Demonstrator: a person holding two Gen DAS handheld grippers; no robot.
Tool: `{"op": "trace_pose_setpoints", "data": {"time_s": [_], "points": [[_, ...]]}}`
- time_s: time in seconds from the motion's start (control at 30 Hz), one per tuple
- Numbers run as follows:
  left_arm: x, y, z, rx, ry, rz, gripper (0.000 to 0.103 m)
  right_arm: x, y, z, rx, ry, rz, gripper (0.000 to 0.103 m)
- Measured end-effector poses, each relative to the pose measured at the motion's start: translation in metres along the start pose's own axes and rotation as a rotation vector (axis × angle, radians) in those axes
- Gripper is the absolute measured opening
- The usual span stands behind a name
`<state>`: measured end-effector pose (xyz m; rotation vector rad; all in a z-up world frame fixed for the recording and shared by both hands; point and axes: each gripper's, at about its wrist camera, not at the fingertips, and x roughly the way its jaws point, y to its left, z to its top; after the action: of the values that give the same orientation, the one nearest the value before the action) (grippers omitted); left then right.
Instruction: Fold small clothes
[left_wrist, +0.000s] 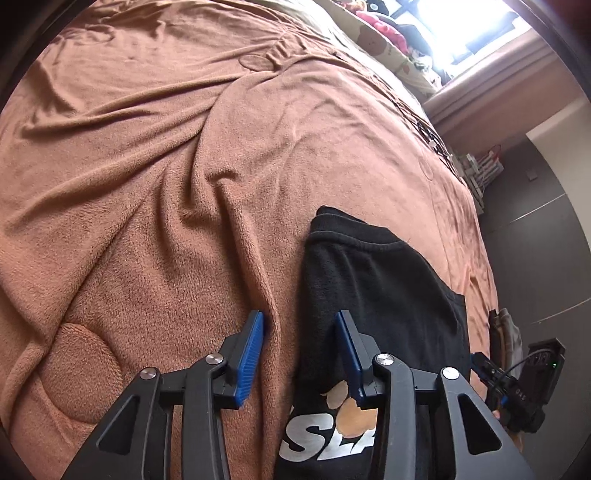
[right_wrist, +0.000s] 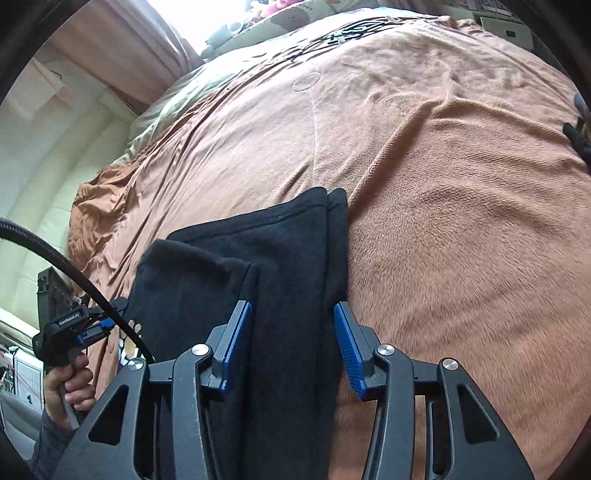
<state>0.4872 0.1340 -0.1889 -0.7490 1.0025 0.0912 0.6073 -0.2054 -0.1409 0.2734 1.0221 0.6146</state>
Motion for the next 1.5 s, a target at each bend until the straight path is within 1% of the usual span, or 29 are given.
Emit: {"op": "trace_pose_setpoints", "data": {"time_s": [0.03,0.07,0.2,0.27,0.43,0.57,0.67,0.8,0.9,1.03,1.13,1.2,1.3,1.37,1.5], "points": [[0.0,0.0,0.001,0.002,-0.001,0.0,0.042,0.005,-0.001,0.003,0.005,0.003,0.001,0.044],[0.001,-0.001,0.001,0.008,-0.003,0.004,0.042,0.008,-0.003,0.004,0.01,0.003,0.007,0.041],[0.003,-0.002,0.002,0.022,-0.006,0.018,0.041,0.016,-0.006,0.009,0.026,-0.009,0.037,0.035],[0.004,-0.002,0.002,0.022,-0.006,0.022,0.041,0.019,-0.01,0.012,0.035,-0.012,0.053,0.03],[0.005,-0.004,0.003,0.031,-0.013,0.032,0.041,0.026,-0.015,0.018,0.04,-0.029,0.065,0.024],[0.005,-0.004,0.003,0.031,-0.015,0.033,0.041,0.021,-0.019,0.017,0.054,-0.07,0.093,0.024],[0.005,-0.004,0.002,0.032,-0.016,0.035,0.041,0.015,-0.025,0.017,0.069,-0.099,0.06,0.024],[0.005,-0.003,0.003,0.036,-0.017,0.039,0.041,0.004,-0.028,0.016,0.088,-0.141,0.085,0.024],[0.005,-0.003,0.003,0.036,-0.017,0.04,0.041,0.008,-0.025,0.015,0.08,-0.107,0.114,0.024],[0.005,-0.003,0.003,0.039,-0.018,0.042,0.041,0.023,-0.024,0.014,0.062,-0.06,0.075,0.024],[0.006,-0.002,0.003,0.037,-0.018,0.039,0.041,0.027,-0.028,0.015,0.084,-0.057,0.069,0.024],[0.006,-0.002,0.003,0.034,-0.018,0.038,0.041,0.027,-0.029,0.015,0.096,-0.053,0.095,0.024],[0.006,-0.002,0.003,0.037,-0.019,0.04,0.041,0.024,-0.028,0.016,0.084,-0.046,0.088,0.024],[0.006,-0.002,0.003,0.035,-0.018,0.039,0.041,0.025,-0.029,0.016,0.103,-0.039,0.122,0.024],[0.006,-0.002,0.003,0.033,-0.018,0.037,0.041,0.033,-0.033,0.016,0.129,-0.006,0.249,0.024]]}}
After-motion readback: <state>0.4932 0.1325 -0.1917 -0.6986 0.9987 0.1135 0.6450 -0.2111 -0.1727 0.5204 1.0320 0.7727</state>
